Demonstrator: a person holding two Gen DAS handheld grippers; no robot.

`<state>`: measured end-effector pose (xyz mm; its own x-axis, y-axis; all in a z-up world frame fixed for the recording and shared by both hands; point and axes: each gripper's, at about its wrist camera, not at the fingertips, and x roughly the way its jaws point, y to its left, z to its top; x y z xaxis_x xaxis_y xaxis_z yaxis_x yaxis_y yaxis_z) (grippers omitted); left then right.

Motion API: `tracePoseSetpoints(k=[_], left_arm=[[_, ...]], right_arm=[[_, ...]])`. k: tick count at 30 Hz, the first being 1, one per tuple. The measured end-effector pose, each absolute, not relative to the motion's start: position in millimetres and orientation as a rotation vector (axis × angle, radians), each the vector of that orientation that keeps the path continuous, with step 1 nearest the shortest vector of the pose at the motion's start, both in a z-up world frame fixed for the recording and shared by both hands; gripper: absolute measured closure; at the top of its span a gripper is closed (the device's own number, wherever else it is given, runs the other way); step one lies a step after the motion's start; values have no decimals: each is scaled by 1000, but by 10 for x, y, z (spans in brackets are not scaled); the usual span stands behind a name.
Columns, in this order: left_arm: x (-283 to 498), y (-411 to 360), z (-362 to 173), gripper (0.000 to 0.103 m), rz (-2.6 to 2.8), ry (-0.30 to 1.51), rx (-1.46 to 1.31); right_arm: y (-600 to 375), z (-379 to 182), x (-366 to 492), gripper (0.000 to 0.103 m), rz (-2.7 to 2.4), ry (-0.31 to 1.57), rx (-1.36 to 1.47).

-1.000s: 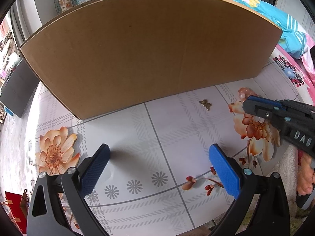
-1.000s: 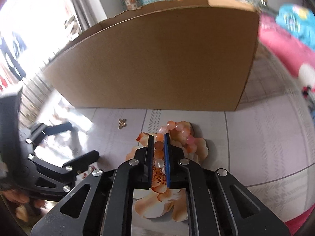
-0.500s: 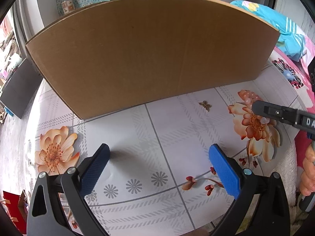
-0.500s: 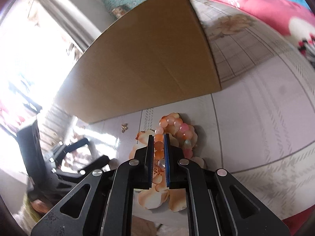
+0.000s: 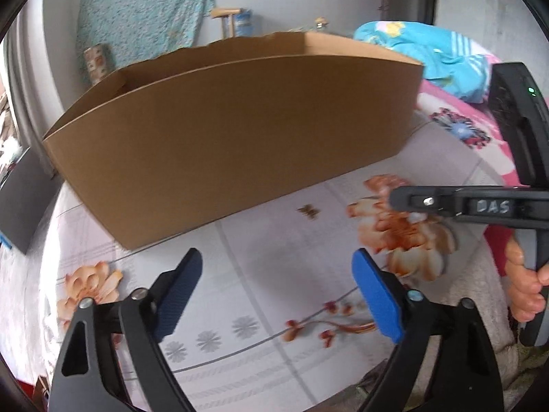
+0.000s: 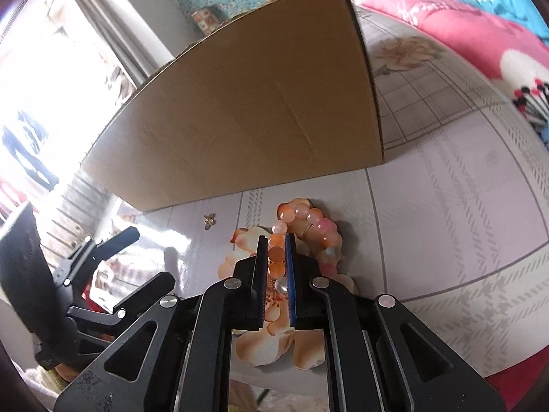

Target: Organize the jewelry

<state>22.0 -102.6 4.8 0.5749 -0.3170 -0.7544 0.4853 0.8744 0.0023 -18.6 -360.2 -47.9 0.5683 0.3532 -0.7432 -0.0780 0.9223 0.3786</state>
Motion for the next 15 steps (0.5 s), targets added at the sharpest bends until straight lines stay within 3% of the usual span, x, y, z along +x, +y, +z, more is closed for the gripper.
tracePoseSetpoints(k=[2, 10, 15], left_arm=[[246, -1103, 38, 34, -504, 842, 221], [493, -1367, -66, 63, -545, 883, 238], [506, -1381, -70, 71, -539, 867, 272]], right_arm=[[-3597, -471, -198, 96, 254, 932, 301], [-3590, -477, -259, 96, 242, 907, 289], [-3524, -524, -286, 96, 259, 903, 313]])
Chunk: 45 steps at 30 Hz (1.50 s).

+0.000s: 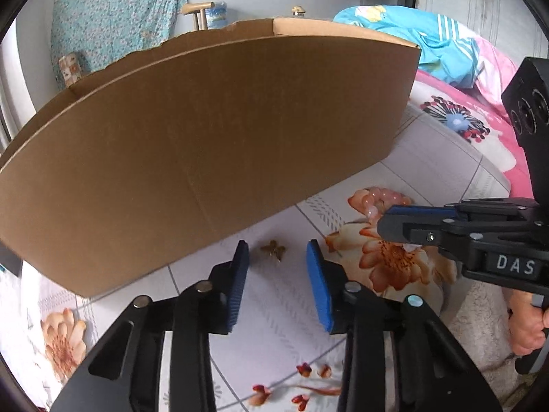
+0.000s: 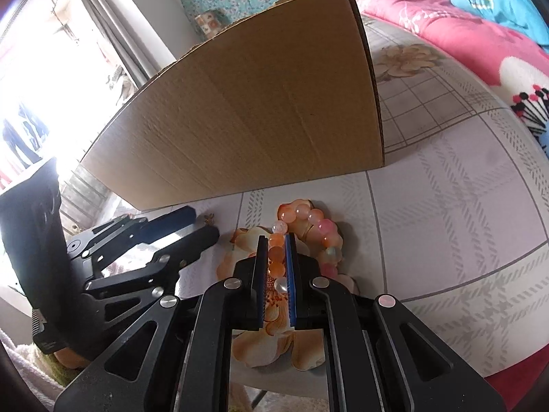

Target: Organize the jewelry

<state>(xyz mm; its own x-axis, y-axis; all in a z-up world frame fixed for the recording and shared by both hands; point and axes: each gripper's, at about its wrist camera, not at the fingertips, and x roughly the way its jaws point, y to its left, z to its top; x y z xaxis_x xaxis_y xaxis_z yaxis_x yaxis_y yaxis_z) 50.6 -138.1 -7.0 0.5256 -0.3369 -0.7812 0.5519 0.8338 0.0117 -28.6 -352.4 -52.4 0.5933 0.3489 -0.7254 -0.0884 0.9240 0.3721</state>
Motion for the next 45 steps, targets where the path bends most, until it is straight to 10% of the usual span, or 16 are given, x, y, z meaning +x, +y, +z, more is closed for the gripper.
tracePoseSetpoints(k=[17, 45], left_arm=[[505, -1494, -55, 96, -552, 855, 331], [431, -1397, -39, 96, -488, 937, 254]], right_arm=[[-3727, -540, -316, 96, 281, 894, 335], [-3633, -476, -277, 96, 242, 928, 289]])
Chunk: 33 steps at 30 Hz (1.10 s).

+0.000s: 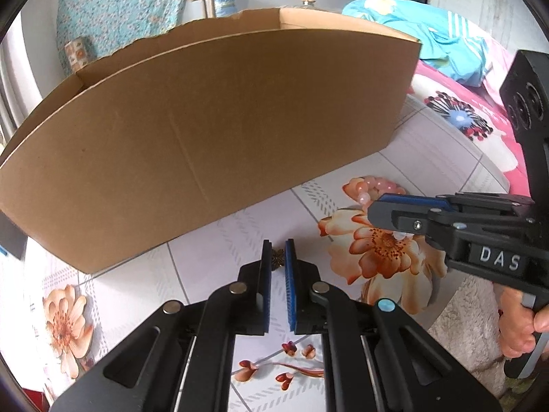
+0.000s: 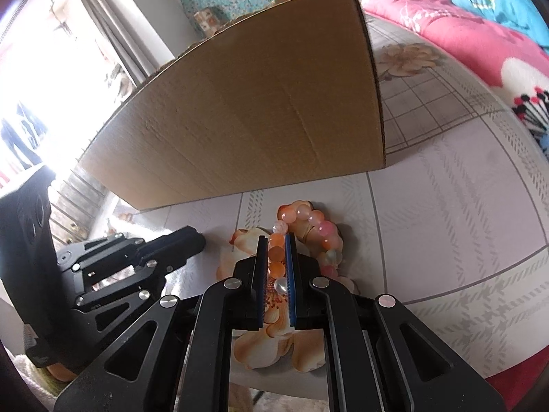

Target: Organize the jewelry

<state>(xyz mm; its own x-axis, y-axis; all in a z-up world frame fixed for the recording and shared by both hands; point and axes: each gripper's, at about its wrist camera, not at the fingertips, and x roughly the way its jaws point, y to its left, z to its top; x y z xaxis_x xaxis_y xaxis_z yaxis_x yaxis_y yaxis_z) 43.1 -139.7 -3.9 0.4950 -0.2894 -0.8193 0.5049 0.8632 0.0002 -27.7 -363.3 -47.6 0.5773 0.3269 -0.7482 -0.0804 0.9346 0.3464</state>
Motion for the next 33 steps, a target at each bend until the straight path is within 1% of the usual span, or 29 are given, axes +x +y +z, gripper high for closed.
tracePoseSetpoints(k=[4, 6, 10, 13, 23, 33], left_arm=[[438, -1389, -31, 96, -476, 950, 241], [431, -1382, -28, 96, -471, 953, 239], [412, -1367, -25, 96, -468, 955, 238], [405, -1354, -22, 96, -468, 954, 241], [390, -1351, -25, 96, -465, 952, 233], [373, -1346, -24, 96, -464, 944, 240]], right_arm=[[-3578, -449, -245, 94, 240, 947, 252], [-3554, -437, -233, 92, 243, 954, 246], [-3468, -425, -219, 84, 245, 958, 229], [-3397, -413, -208, 82, 238, 958, 201], [-3080, -391, -163, 82, 186, 945, 70], [-2695, -447, -161, 89, 114, 919, -91]])
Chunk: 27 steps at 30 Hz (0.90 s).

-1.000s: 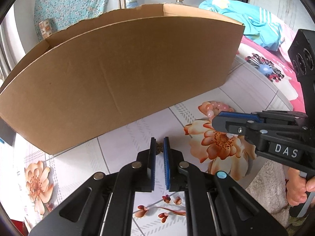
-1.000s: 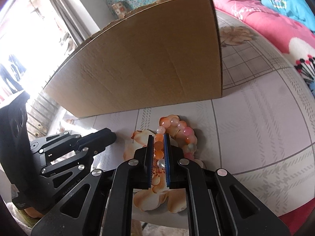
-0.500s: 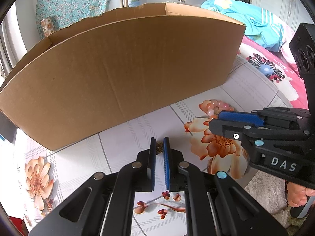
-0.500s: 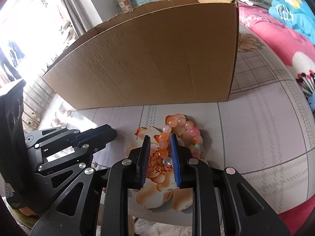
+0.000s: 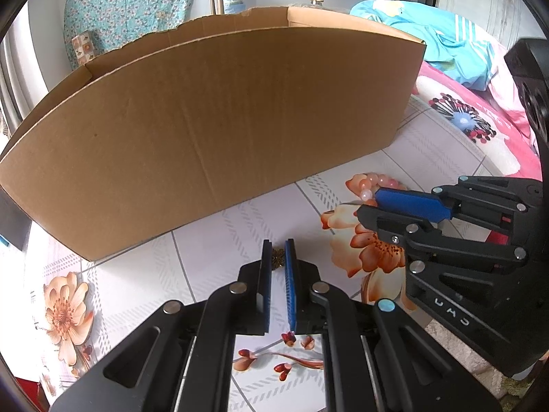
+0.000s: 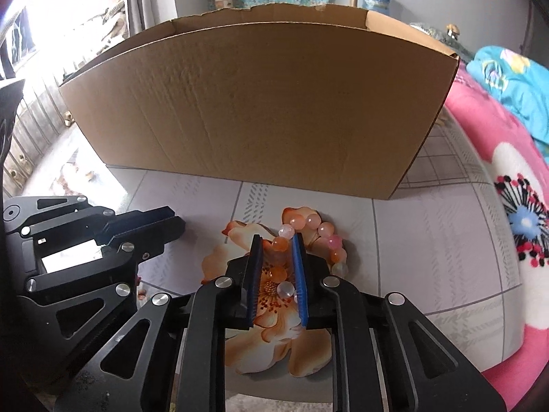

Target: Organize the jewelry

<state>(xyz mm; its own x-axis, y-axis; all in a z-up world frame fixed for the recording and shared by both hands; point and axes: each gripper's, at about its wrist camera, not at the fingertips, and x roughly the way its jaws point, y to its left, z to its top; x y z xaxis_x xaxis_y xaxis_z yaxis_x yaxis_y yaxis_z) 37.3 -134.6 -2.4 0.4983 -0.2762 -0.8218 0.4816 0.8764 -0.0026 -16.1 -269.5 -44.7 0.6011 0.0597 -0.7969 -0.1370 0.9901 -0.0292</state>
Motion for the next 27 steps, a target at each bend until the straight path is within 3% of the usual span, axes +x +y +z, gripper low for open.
tracePoseSetpoints(k=[2, 27], left_arm=[[375, -1347, -22, 96, -464, 944, 239], [331, -1342, -4, 97, -485, 907, 210]], right_arm=[[-2696, -462, -159, 95, 108, 921, -76], [-2925, -360, -140, 96, 154, 928, 267]])
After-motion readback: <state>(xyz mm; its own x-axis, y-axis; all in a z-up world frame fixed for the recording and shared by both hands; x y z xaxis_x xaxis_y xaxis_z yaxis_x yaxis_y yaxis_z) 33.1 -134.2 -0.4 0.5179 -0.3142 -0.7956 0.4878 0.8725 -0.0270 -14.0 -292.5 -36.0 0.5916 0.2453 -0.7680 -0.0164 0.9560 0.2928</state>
